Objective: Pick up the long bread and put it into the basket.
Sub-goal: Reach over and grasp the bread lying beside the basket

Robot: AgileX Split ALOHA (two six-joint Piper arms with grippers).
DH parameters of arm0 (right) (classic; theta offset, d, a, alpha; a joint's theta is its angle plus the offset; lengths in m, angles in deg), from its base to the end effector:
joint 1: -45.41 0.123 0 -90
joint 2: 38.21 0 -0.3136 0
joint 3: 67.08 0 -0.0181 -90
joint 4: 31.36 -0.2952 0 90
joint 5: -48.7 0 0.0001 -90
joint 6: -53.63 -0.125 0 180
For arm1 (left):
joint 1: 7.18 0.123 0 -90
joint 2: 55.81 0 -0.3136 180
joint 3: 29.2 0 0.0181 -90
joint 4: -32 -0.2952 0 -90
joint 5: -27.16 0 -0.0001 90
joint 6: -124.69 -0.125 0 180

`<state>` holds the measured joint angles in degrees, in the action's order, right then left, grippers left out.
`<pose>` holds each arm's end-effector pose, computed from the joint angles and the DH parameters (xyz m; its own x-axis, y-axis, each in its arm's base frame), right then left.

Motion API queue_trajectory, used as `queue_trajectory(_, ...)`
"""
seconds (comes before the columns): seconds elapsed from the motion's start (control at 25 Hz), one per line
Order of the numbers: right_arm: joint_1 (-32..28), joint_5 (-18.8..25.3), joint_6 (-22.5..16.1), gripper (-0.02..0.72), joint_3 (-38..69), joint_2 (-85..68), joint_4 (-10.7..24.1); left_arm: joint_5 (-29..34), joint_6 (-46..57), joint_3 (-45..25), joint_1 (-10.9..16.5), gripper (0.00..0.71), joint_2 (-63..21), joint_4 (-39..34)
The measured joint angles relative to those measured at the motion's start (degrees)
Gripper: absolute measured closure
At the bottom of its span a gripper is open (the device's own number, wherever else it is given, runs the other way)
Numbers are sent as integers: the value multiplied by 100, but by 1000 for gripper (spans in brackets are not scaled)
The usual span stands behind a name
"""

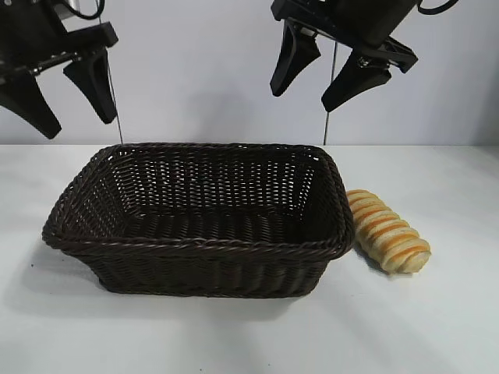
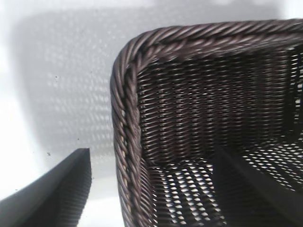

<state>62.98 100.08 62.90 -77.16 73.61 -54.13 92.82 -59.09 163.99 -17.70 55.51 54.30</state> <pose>0.4340 0.1771 0.2677 -0.8692 -0.1809 -0.4603 -0.3478 0.8852 0.3088 0.4294 -0.1237 0.2797 -0.9586 0.0813 -0.2729 0.1798 0.9161 -0.3584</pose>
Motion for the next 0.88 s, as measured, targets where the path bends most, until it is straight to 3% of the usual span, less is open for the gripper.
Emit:
queue_trajectory(0.48, 0, 148, 0, 185, 0, 0, 77, -1149, -4, -1145, 0, 188, -5, 1134)
queue_trajectory(0.88, 0, 170, 0, 185, 0, 0, 221, -1205, -82, -1277, 0, 188, -5, 1312)
